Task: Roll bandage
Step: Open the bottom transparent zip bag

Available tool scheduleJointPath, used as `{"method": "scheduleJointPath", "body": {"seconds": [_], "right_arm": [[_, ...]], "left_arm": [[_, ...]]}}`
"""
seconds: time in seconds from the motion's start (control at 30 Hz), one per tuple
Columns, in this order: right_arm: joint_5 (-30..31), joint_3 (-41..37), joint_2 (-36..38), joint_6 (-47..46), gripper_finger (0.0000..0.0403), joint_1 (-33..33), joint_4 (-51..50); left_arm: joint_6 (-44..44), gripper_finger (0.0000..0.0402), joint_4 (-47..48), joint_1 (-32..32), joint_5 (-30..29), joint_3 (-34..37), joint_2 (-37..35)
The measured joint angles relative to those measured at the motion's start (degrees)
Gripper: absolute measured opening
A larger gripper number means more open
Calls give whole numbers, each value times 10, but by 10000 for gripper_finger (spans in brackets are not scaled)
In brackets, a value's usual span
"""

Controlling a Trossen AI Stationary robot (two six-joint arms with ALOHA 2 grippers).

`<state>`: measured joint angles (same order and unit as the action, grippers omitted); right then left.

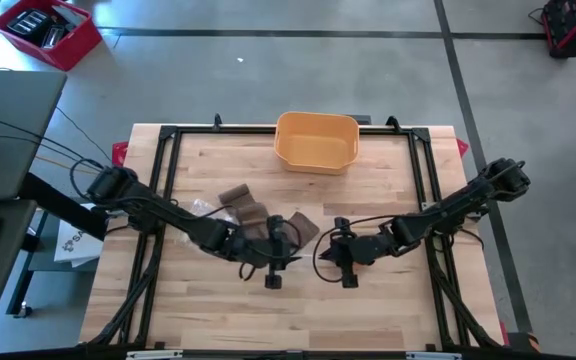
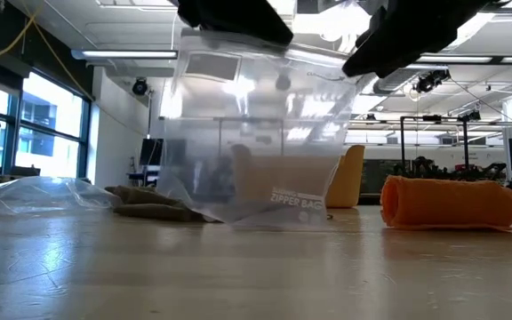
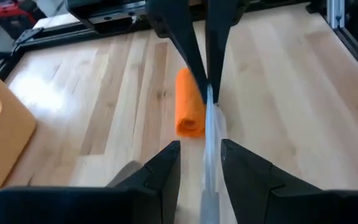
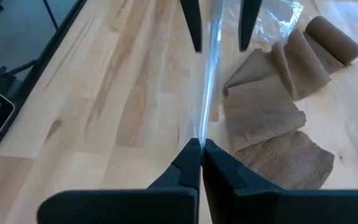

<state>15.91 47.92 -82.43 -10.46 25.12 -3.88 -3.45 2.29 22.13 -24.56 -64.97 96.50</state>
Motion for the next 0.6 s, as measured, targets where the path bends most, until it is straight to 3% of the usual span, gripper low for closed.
{"method": "scheduleJointPath", "body": {"seconds": [0.6], "right_arm": [[2, 0, 0, -1, 0, 0, -2]], "left_arm": [[-21, 45, 111, 17, -8, 0, -51]]}}
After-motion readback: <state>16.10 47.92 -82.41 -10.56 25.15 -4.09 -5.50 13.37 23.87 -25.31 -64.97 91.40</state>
